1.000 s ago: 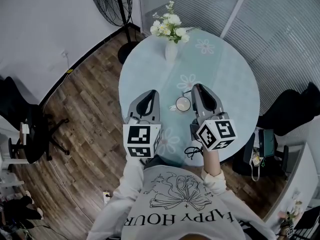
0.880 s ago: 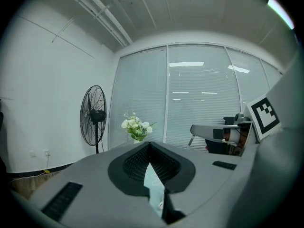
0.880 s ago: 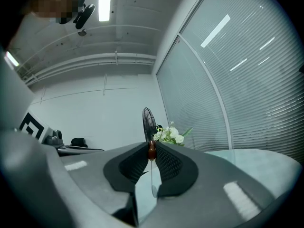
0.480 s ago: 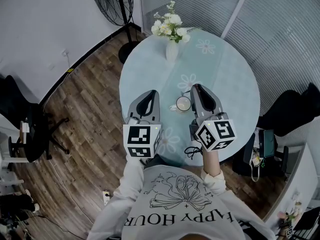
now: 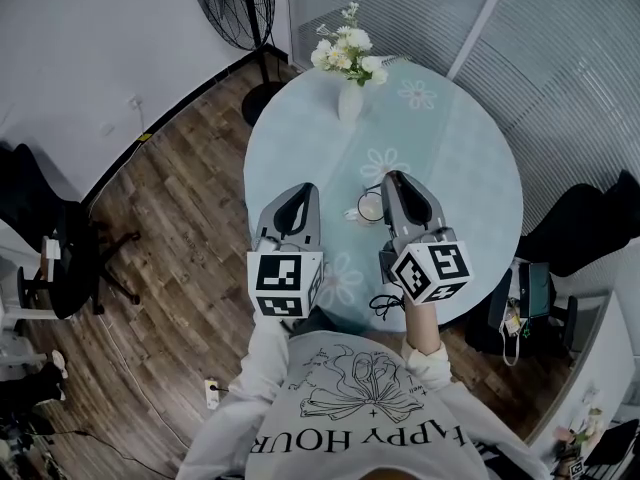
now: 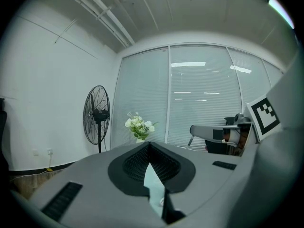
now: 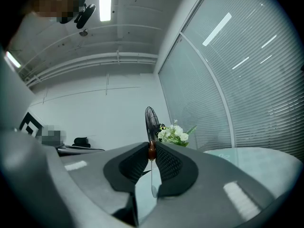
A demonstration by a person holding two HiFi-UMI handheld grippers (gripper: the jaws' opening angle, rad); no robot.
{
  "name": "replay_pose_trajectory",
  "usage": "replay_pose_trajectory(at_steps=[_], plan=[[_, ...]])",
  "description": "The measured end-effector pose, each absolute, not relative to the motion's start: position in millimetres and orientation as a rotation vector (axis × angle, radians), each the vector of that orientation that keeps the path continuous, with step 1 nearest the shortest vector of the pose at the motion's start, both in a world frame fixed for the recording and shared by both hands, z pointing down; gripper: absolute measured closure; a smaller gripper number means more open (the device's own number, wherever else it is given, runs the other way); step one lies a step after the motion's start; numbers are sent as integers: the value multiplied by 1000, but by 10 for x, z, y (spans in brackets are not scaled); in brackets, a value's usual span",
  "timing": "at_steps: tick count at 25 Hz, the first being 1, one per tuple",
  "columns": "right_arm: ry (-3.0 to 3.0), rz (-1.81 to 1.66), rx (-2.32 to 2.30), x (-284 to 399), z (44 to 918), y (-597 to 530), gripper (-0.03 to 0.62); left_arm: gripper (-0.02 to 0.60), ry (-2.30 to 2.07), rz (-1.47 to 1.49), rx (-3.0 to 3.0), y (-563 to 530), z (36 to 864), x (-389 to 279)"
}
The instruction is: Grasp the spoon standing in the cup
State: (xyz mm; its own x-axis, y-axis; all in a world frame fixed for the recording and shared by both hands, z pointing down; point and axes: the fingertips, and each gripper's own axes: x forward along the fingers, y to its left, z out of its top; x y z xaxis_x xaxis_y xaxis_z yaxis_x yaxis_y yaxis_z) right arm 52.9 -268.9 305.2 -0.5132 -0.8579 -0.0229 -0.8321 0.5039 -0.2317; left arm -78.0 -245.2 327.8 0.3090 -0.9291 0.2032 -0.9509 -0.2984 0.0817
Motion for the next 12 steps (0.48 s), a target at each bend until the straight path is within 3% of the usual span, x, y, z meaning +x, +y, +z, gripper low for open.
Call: replay_pose_trajectory(at_steps=[12], plan=[[2625, -311, -1443, 385, 3104, -2673, 539, 575, -1775, 172, 2344, -2391, 3319, -955]])
